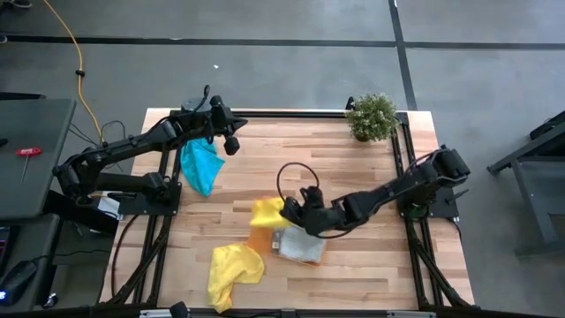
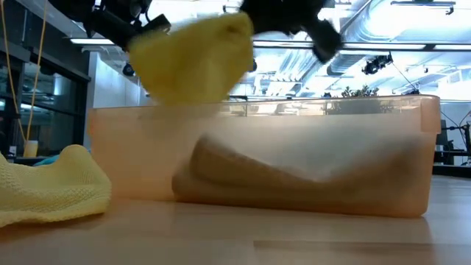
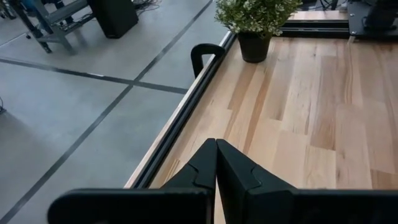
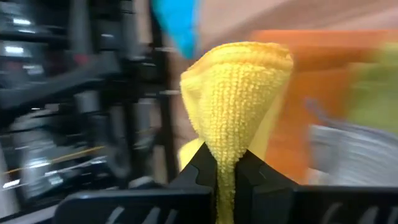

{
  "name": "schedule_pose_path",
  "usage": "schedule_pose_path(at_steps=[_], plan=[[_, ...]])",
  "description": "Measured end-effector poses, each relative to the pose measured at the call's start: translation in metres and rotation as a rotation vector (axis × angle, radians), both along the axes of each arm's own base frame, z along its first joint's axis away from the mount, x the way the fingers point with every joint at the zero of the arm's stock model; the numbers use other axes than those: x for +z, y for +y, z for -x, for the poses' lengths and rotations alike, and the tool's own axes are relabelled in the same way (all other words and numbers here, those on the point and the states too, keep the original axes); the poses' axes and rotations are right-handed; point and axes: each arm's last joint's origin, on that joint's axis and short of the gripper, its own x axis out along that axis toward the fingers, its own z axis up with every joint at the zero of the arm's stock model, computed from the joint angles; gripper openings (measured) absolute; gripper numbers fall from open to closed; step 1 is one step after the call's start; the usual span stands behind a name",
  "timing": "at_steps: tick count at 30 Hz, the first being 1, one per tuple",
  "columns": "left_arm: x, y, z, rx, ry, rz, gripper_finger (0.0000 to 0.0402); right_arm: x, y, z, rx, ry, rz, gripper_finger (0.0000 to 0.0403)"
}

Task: Fold microfiber towels
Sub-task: Put the folded yellow towel into the bin

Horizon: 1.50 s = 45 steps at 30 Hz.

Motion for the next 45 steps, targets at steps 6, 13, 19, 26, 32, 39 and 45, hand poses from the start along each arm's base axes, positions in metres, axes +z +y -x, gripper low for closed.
schedule_pose_path(at_steps=[6,13,19,26,32,39,45], plan=[[0.0,0.0,0.0,0.003,-0.001,0.009,0.0,-0.016,0.011,0.017,0.029,0.198,-0.068,0.0],[0.0,0.0,0.0,0.007,-0.007,0.015,0.0,-0.032,0.016,0.034,-0.061,0.311,-0.131,0.0],[0.0,0.0,0.0,0.008,-0.008,0.017,0.0,-0.039,0.011,0.044,-0.113,0.431,-0.134,0.0],[0.0,0.0,0.0,0.016,-0.006,0.014,0.0,-0.044,0.008,0.056,-0.09,0.592,-0.134,0.0],[0.0,0.0,0.0,0.019,-0.006,0.015,0.0,-0.044,0.005,0.054,-0.085,0.598,-0.157,0.0017],[0.0,0.0,0.0,0.029,-0.018,0.03,0.0,-0.044,0.003,0.053,-0.081,0.604,-0.171,0.0102],[0.0,0.001,0.001,0.036,-0.016,0.027,0.0,-0.021,-0.01,0.068,-0.125,0.587,-0.081,0.0183]])
